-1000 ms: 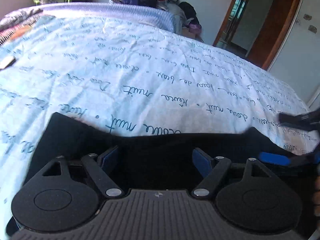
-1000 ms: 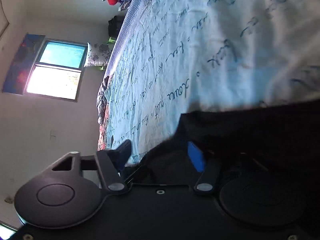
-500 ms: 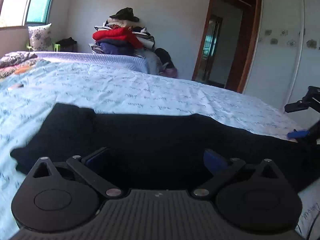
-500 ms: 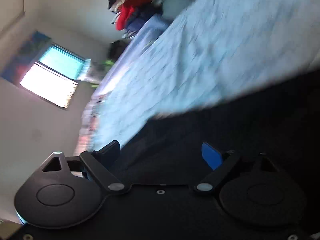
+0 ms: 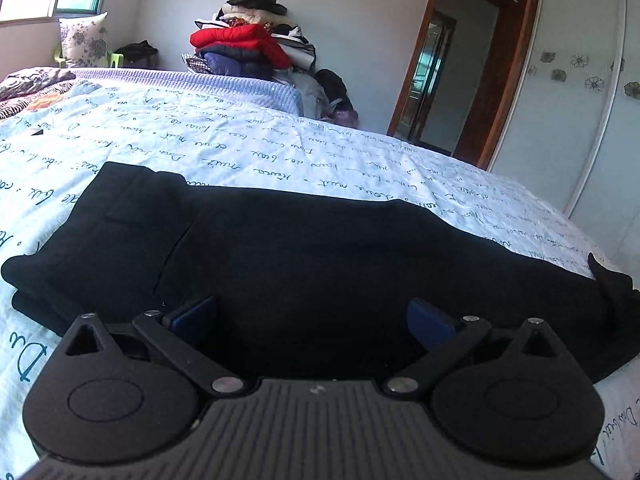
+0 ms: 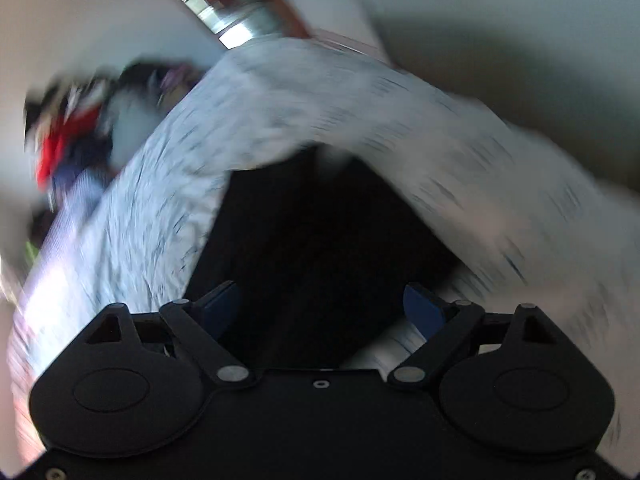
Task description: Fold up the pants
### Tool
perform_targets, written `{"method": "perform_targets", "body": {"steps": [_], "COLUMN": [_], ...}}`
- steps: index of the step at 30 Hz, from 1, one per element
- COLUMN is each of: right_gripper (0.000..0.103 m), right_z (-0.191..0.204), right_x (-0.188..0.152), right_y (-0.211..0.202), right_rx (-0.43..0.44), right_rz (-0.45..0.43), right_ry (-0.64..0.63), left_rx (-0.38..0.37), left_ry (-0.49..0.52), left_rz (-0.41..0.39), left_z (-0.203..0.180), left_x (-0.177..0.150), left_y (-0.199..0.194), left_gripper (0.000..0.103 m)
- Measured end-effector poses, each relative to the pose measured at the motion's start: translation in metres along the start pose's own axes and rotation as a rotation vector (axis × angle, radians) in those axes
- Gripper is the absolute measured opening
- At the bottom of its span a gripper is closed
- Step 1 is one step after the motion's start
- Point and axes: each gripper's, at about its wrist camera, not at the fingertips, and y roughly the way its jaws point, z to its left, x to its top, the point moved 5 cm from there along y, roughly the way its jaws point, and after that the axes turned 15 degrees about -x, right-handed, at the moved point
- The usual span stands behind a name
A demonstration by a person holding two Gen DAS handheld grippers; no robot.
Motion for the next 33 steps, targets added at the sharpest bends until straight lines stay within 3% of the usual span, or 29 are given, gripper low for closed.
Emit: {"method": "perform_targets", "body": {"steps": [2,5,12,14,15,16,17,21,23,27,30,32,33], "right_gripper": [0.090,0.090,0.088,0.058,0.030,0.011,0.009,0.007,0.007,0.007,0.009,0.017,0.043], "right_z": [-0.019,-0.013,-0.004,-0.003,-0.001,0.000,0.001,0.008,0.004,-0.028,-0.040,-0.035,-0.031], "right_x": [-0.008,-0.019,-0.009,-0.007,-0.008,-0.008,-0.008,0.000,0.004,0.001,-0.003,-0.003,-0.003], "right_y": [0.001,0.004,0.018,0.018,0.022,0.021,0.017,-0.015,-0.028,0.005,0.014,0.002,-0.003], "right_rx": [0.016,0.082,0.131,0.133,0.125,0.129,0.138,0.191,0.173,0.045,0.058,0.062,0.049], "right_rz": [0.008,0.006,-0.044,-0.055,-0.042,-0.048,-0.072,-0.169,-0.214,-0.122,-0.093,-0.158,-0.183], "right_ry": [0.078,0.157,0.181,0.134,0.122,0.116,0.100,0.068,0.042,0.041,0.129,0.168,0.169], "left_rx": [0.001,-0.001,-0.010,-0.007,-0.005,-0.004,-0.003,0.000,0.004,0.005,0.005,0.008,0.010], "left_ry": [0.003,0.001,-0.010,-0.006,-0.005,-0.004,-0.003,-0.001,0.004,0.005,0.005,0.008,0.010], "left_rz": [0.001,0.000,-0.004,-0.001,0.000,0.002,0.003,0.005,0.008,0.009,0.009,0.011,0.012], "left_z": [0.000,0.000,0.001,0.001,0.000,0.000,0.000,-0.001,-0.001,-0.002,-0.002,-0.002,-0.002], "left_x": [0.000,0.000,0.000,0.000,0.000,0.000,0.000,0.000,-0.001,-0.001,-0.001,-0.001,-0.001], "left_y": [0.000,-0.001,-0.002,-0.002,-0.002,-0.002,-0.002,-0.001,0.000,0.001,0.001,0.001,0.001], "left_gripper": [0.102,0.102,0.102,0.102,0.102,0.102,0.102,0.103,0.103,0.103,0.103,0.103,0.103]}}
